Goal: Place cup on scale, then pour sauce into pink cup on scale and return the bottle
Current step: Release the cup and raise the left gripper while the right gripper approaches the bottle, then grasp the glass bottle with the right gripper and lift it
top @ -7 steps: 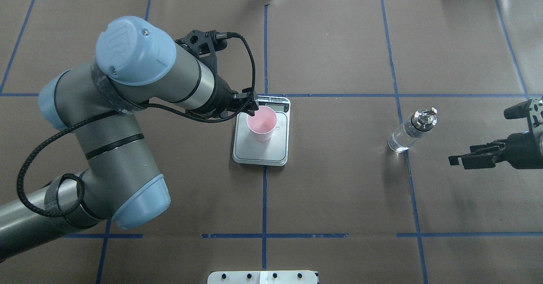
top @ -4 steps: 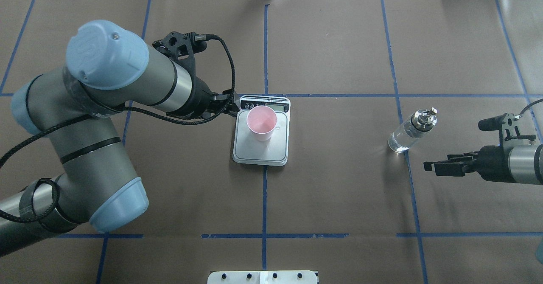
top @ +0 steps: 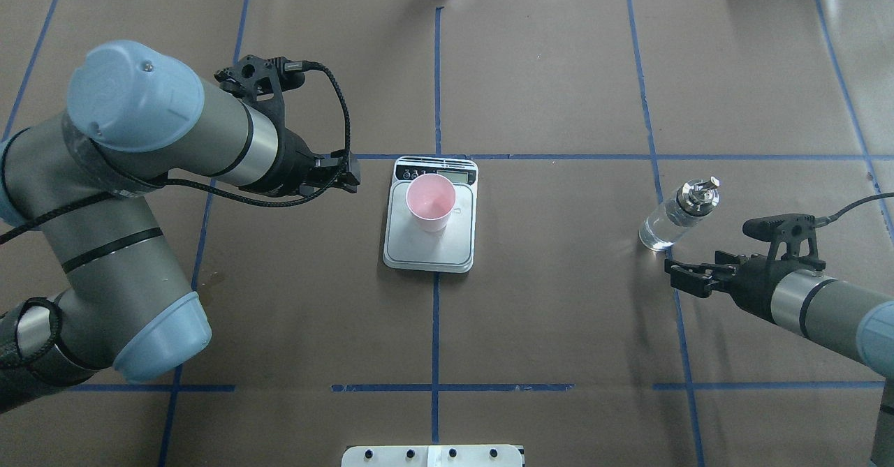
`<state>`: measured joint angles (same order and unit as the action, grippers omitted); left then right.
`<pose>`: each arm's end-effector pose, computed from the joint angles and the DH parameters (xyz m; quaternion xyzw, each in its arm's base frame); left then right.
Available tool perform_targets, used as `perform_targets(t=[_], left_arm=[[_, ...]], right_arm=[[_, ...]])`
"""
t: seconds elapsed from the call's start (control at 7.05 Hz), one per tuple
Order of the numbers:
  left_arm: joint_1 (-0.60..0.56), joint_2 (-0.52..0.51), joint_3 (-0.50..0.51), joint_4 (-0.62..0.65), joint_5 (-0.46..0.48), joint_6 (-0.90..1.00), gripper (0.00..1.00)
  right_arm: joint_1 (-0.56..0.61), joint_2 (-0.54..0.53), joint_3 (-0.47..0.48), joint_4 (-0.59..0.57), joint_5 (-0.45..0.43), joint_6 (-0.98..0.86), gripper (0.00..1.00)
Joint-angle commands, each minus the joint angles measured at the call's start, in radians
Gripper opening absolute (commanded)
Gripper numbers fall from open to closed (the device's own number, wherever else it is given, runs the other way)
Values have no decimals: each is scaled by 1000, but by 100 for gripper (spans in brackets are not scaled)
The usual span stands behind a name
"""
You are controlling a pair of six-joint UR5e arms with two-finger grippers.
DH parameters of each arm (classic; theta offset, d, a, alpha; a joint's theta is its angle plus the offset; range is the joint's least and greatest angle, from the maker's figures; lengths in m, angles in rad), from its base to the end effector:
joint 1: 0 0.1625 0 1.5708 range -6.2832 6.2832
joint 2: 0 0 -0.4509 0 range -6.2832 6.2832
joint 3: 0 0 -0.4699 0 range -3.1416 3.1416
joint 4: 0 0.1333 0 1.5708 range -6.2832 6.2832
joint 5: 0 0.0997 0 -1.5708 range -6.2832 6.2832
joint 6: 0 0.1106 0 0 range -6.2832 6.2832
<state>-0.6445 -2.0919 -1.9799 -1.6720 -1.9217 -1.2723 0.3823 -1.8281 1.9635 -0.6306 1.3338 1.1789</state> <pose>0.4589 -0.4641 0.1446 0.0853 0.5016 -0.0627 0.8586 -0.3978 -0.3316 0.4985 0.2860 -0.4327 0.0565 0.8531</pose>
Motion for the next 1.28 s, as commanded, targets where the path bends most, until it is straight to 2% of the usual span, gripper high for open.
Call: perform_targets(t=[0.0, 0.14, 0.28, 0.57, 1.13], left_arm=[[-6, 4, 9, 1, 4, 11, 66], [-10, 4, 19, 1, 4, 33, 66], [-15, 4, 27, 1, 3, 36, 66], [-21, 1, 35, 3, 4, 37, 66], [-20, 1, 36, 6, 6, 37, 66]], right_arm=[[-40, 53, 15, -133, -148, 13, 100], [-48, 81, 14, -180, -219, 18, 100], [-49, 82, 9, -178, -228, 57, 100], [-49, 122, -35, -178, -306, 85, 100], [-51, 159, -93, -173, -363, 120, 100]])
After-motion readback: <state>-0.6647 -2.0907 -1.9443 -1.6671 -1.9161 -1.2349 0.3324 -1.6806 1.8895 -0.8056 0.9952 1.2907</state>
